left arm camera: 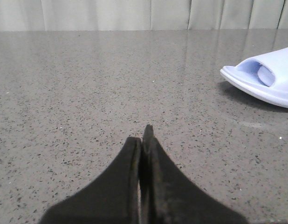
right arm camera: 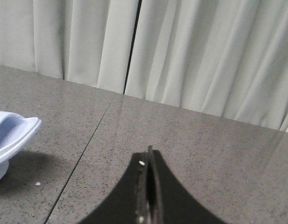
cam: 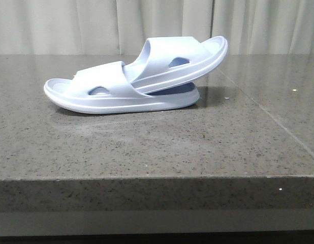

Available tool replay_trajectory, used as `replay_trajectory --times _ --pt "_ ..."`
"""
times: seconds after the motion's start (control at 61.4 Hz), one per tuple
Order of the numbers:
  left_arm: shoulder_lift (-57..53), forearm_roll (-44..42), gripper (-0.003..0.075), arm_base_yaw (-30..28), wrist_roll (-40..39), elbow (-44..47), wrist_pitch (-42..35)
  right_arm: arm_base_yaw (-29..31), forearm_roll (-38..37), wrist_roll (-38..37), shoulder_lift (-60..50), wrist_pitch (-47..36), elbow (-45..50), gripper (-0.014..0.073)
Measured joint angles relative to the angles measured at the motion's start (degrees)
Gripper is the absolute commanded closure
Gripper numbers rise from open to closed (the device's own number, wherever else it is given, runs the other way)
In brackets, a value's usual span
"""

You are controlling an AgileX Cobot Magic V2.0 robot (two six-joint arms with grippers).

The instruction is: Insert blue slippers together front up

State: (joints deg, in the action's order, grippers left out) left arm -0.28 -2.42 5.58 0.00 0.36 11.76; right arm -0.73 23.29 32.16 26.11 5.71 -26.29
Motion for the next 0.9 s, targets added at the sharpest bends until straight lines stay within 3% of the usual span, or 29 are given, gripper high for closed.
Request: replay_trajectory --times 0.163,0.374,0.488,0.684,0.895 --pt "0.0 0.0 0.0739 0.0 0.0 0.0 0.0 -4.5 -0.8 -3.6 0.0 -1.9 3.8 0.0653" --pt "0.0 0.0 0.0739 0.0 0.0 0.0 0.0 -5.3 -7.5 -18.9 -5.0 -3.1 12.1 0.0653" --pt "0.0 0.0 0.0739 0.0 0.0 0.0 0.0 -5.4 -9.6 -23.6 -11.3 -3.3 18.3 0.0653" --pt "0.0 0.0 0.0739 0.0 0.0 0.0 0.0 -5.4 -10.1 -25.1 -22.2 -2.6 26.5 0.0653" --pt "0.0 0.0 0.0739 0.0 0.0 0.0 -0.1 -5.4 -10.2 -25.4 -26.6 0.7 27.8 0.0653"
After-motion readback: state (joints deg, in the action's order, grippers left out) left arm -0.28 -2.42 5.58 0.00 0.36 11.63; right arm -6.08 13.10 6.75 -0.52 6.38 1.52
